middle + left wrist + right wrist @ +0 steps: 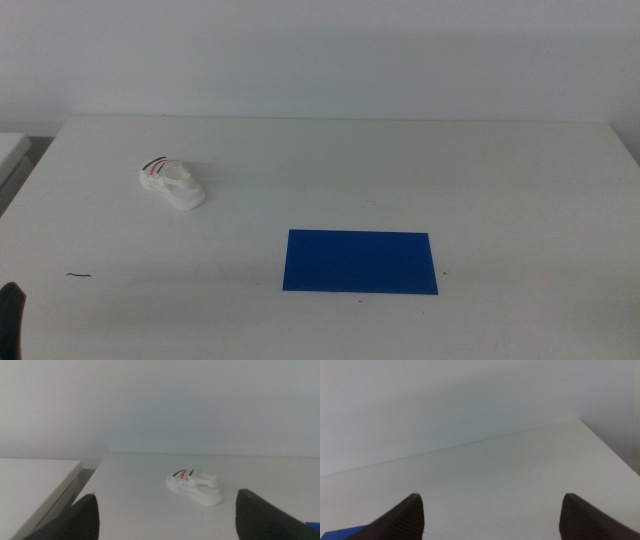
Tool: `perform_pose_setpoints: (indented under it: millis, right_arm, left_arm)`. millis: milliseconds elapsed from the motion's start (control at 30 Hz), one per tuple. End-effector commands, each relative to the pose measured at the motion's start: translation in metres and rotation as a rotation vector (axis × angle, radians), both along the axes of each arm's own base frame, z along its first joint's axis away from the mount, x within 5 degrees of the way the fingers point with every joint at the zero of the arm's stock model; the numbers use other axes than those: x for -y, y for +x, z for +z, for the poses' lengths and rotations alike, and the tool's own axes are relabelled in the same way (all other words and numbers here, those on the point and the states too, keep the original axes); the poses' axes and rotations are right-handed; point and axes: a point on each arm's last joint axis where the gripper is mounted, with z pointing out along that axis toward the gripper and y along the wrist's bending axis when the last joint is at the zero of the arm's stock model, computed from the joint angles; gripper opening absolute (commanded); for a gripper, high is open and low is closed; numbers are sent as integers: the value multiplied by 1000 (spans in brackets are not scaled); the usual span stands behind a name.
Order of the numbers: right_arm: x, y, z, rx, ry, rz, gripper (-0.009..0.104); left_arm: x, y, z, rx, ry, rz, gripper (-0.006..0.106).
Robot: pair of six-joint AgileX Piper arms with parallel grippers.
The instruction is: Use one arm to grab the shoe from the table and place it on the mat.
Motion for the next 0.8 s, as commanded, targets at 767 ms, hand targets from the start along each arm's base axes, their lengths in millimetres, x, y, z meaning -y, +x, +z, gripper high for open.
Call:
perform_pose_setpoints:
  millis: [767]
  right_arm:
    - [0, 0, 0, 12, -7, 2, 79]
  left_arm:
    - [17, 270, 162, -1018, -452, 273, 92]
